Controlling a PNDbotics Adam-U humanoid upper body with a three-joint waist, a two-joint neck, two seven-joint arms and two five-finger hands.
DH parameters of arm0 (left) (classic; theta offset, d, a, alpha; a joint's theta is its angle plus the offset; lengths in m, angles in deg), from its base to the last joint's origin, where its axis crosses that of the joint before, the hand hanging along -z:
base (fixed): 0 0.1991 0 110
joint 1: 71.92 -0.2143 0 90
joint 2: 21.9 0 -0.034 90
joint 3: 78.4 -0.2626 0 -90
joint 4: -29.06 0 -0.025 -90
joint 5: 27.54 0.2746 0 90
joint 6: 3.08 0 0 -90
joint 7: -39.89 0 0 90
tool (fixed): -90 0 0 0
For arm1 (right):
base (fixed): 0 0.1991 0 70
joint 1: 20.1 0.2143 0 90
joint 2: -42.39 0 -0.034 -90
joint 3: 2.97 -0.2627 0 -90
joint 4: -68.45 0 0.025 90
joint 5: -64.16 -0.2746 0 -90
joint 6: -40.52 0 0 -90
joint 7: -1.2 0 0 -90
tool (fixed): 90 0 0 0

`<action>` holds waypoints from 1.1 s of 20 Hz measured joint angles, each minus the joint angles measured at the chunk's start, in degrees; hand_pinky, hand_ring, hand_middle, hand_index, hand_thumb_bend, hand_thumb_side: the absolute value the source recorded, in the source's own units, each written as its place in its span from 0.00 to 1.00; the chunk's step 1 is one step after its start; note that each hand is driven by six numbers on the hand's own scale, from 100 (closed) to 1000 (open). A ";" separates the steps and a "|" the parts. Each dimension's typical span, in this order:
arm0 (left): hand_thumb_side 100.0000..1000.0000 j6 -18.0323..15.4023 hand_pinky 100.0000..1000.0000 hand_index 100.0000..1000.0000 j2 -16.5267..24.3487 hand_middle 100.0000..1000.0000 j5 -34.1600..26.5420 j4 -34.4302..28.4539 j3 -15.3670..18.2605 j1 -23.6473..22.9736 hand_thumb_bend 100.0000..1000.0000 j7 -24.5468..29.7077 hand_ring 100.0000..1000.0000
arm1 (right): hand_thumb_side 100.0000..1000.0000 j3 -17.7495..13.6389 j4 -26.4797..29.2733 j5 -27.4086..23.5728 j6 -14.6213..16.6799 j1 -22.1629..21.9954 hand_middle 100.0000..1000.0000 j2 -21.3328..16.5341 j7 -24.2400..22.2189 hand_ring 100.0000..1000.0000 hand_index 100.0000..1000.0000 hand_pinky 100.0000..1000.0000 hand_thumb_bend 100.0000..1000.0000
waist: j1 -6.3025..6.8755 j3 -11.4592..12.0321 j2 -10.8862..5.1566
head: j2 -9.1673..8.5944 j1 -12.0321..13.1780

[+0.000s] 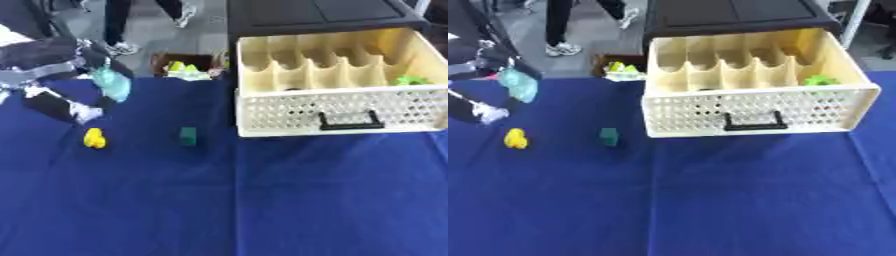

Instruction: Pick up objects from table and place into drawer.

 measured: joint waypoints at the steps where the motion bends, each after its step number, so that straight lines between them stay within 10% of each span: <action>1: 0.14 0.29 0.00 0.43 -0.81 0.40 -0.34 0.69 0.19 0.99 0.00 0.29 0.36 | 1.00 0.13 0.00 -0.01 -0.03 0.06 0.39 0.00 -0.03 0.53 0.58 0.76 0.00 | 0.12 -0.13 -0.11 | 0.00 0.05; 22: 0.17 1.80 0.00 0.44 -16.40 0.39 1.43 11.56 4.39 14.42 0.00 1.80 0.35 | 1.00 1.21 0.00 -0.59 -0.60 3.04 0.39 0.54 -1.23 0.53 0.58 0.76 0.00 | 1.91 -3.76 0.77 | -1.55 1.10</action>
